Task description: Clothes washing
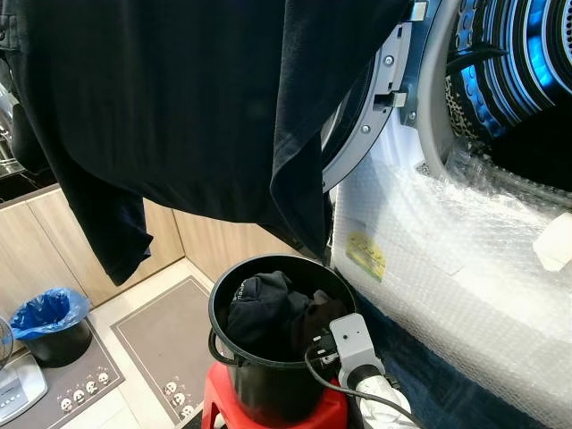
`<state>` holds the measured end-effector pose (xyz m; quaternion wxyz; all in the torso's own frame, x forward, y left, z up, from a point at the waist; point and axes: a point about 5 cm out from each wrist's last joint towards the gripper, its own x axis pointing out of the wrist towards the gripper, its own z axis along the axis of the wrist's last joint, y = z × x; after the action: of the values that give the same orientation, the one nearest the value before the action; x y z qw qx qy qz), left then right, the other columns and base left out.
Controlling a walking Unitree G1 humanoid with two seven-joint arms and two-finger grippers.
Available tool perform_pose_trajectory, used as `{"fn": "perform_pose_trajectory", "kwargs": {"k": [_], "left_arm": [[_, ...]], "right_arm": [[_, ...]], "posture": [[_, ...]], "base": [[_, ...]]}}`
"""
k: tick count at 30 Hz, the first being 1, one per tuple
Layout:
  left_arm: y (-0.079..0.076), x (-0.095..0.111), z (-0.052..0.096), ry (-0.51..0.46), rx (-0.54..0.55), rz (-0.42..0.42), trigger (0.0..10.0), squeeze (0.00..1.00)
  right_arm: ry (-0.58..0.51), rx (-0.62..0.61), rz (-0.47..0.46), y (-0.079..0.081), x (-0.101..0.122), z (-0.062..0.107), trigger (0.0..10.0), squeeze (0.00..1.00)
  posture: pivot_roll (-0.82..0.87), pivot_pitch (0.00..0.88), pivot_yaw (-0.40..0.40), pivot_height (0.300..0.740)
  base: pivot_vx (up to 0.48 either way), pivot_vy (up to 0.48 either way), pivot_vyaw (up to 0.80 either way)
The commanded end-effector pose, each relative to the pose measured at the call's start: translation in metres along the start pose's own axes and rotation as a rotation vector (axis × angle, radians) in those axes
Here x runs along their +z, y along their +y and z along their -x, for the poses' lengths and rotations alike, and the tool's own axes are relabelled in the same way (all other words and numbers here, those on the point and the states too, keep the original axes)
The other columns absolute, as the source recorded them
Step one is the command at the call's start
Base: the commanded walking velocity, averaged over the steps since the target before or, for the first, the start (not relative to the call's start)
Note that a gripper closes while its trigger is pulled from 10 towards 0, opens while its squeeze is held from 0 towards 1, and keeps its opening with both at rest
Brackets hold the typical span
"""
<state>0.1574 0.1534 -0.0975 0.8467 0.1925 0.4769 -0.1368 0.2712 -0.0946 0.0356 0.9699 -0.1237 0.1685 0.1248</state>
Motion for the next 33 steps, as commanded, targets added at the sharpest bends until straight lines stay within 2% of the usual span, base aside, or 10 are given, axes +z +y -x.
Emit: {"fn": "perform_pose_trajectory", "kwargs": {"k": [1, 16, 21, 23, 30, 31, 32, 33], "left_arm": [[-0.014, -0.038, 0.007, 0.138, -0.049, -0.008, 10.0, 0.0], [-0.017, -0.032, 0.006, 0.123, -0.057, -0.011, 10.0, 0.0], [-0.018, -0.032, 0.006, 0.122, -0.059, -0.015, 10.0, 0.0], [-0.018, -0.031, 0.006, 0.122, -0.062, -0.016, 10.0, 0.0], [-0.017, -0.029, 0.006, 0.117, -0.062, -0.017, 10.0, 0.0], [-0.017, -0.029, 0.005, 0.116, -0.062, -0.018, 10.0, 0.0], [-0.016, -0.028, 0.005, 0.115, -0.06, -0.018, 10.0, 0.0], [-0.016, -0.028, 0.005, 0.115, -0.06, -0.018, 10.0, 0.0]], "right_arm": [[-0.012, 0.006, 0.005, 0.0, 0.003, -0.001, 0.0, 0.0], [-0.034, 0.02, 0.005, -0.003, 0.005, -0.001, 0.0, 0.0], [-0.105, 0.064, -0.042, -0.002, 0.015, 0.002, 0.0, 0.0], [-0.164, 0.169, -0.136, 0.002, 0.025, 0.009, 0.0, 0.0], [-0.226, 0.304, -0.212, 0.0, 0.035, 0.02, 0.0, 0.0], [-0.242, 0.338, -0.221, -0.002, 0.037, 0.023, 2.0, 0.0], [-0.288, 0.396, -0.241, -0.008, 0.044, 0.029, 10.0, 0.0], [-0.288, 0.396, -0.241, -0.008, 0.044, 0.029, 10.0, 0.0]], "posture": [[0.0, 0.0, -0.015, 0.74], [-0.01, 0.0, -0.019, 0.74], [-0.02, 0.0, -0.018, 0.74], [-0.02, 0.0, -0.017, 0.74], [-0.03, 0.0, -0.014, 0.74], [-0.03, 0.0, -0.014, 0.74], [-0.03, 0.0, -0.01, 0.74], [-0.03, 0.0, -0.01, 0.74]], "base": [[0.0, 0.0, 0.0], [0.0, 0.0, 0.0], [0.0, 0.0, 0.0], [0.0, 0.0, 0.0], [0.0, 0.0, 0.0], [0.0, 0.0, 0.0], [0.0, 0.0, 0.0], [0.0, 0.0, 0.0]]}}
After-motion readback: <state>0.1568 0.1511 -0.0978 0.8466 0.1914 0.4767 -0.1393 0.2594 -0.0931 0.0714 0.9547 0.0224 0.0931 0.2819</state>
